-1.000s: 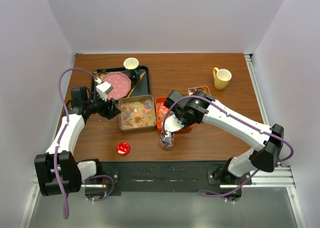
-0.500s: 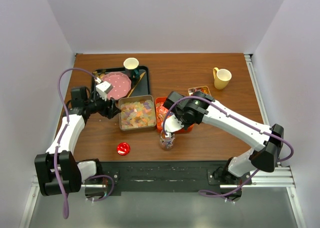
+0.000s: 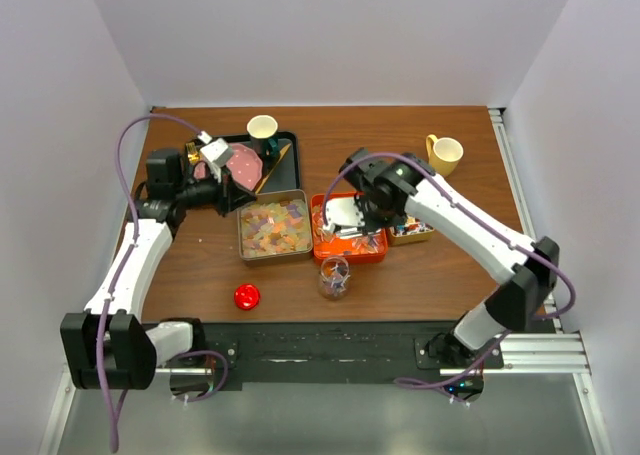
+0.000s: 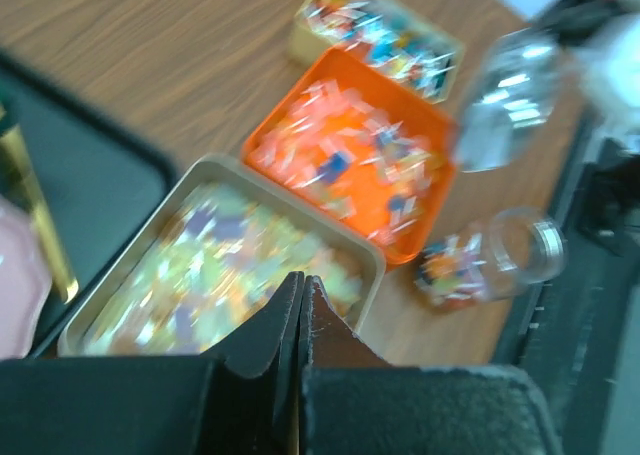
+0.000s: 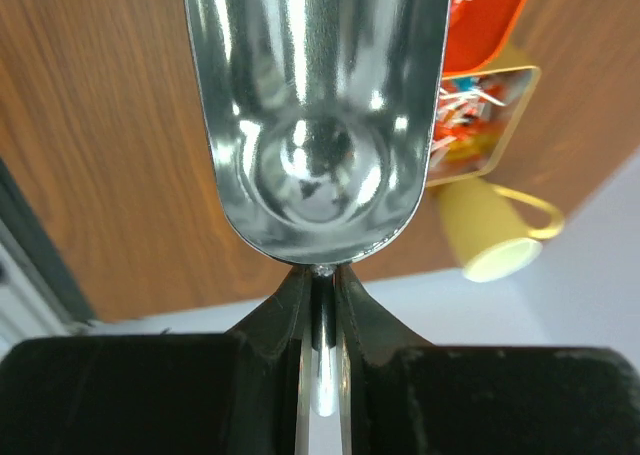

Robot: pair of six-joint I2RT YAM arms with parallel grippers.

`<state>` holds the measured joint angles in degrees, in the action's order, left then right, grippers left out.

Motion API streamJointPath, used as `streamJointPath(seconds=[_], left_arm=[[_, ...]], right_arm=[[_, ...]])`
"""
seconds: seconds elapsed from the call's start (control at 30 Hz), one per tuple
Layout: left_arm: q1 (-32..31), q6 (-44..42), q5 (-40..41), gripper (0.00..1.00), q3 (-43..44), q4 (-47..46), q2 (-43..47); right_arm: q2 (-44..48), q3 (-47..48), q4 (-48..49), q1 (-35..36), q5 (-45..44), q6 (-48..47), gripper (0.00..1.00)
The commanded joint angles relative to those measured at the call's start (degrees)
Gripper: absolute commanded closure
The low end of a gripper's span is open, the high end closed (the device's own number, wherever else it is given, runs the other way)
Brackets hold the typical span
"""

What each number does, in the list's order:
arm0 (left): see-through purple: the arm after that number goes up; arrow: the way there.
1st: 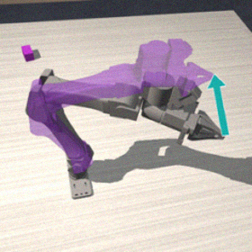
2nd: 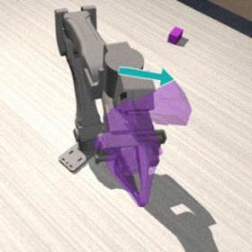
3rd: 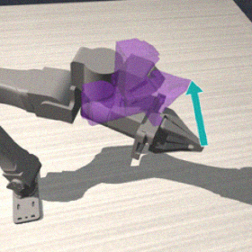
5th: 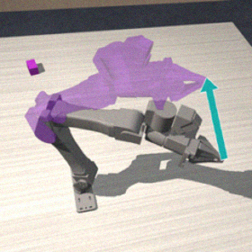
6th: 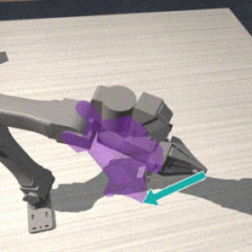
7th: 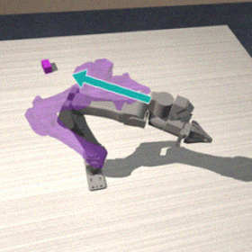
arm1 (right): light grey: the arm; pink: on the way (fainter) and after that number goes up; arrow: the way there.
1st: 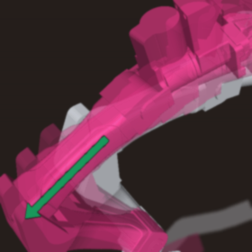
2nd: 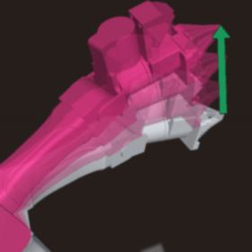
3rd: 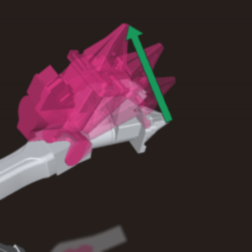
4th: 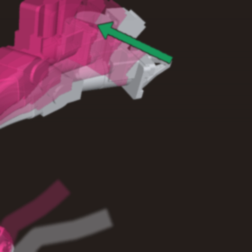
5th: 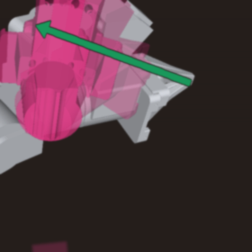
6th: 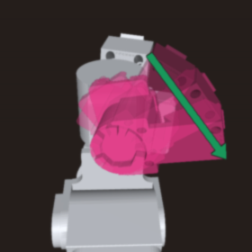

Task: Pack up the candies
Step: Place the fake candies in the packing bottle, then scoop the fake candies from the storage box.

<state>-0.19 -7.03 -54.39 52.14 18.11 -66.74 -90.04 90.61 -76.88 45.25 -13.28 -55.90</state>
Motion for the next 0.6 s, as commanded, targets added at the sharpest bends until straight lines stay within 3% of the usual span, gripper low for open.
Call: streamJointPath(seconds=[0.0,0.17,0.23,0.27,0.4,0.43,0.57], left_arm=[[-2.0,5.1,-5.2,1.00,4.7,3.8,-2.1],[-3.2,-3.4,-2.0,0.90,9.2,13.2,-7.8],[-3.2,-4.0,1.3,0.81,11.7,15.2,-10.3],[-3.2,-4.0,1.8,0.70,13.0,16.3,-10.9],[-3.2,-1.9,1.9,0.60,10.0,11.3,-11.0],[-3.3,0.0,0.3,0.60,9.2,9.4,-11.1],[-3.5,9.6,-9.8,1.00,6.1,-3.3,-13.3]], right_arm=[[-5.8,4.7,4.6,-2.5,10.7,8.6,1.00],[-12.9,8.0,10.1,-2.5,12.6,14.1,1.00],[-16.3,11.2,7.1,-2.7,11.4,14.3,1.00],[-17.4,14.2,5.0,-2.9,10.5,13.7,1.00],[-19.3,18.1,-4.4,-3.2,5.1,9.2,1.00],[-19.1,18.2,-4.7,-3.3,4.0,7.6,1.00],[-18.2,19.1,-2.8,-3.6,3.9,5.4,1.00]])
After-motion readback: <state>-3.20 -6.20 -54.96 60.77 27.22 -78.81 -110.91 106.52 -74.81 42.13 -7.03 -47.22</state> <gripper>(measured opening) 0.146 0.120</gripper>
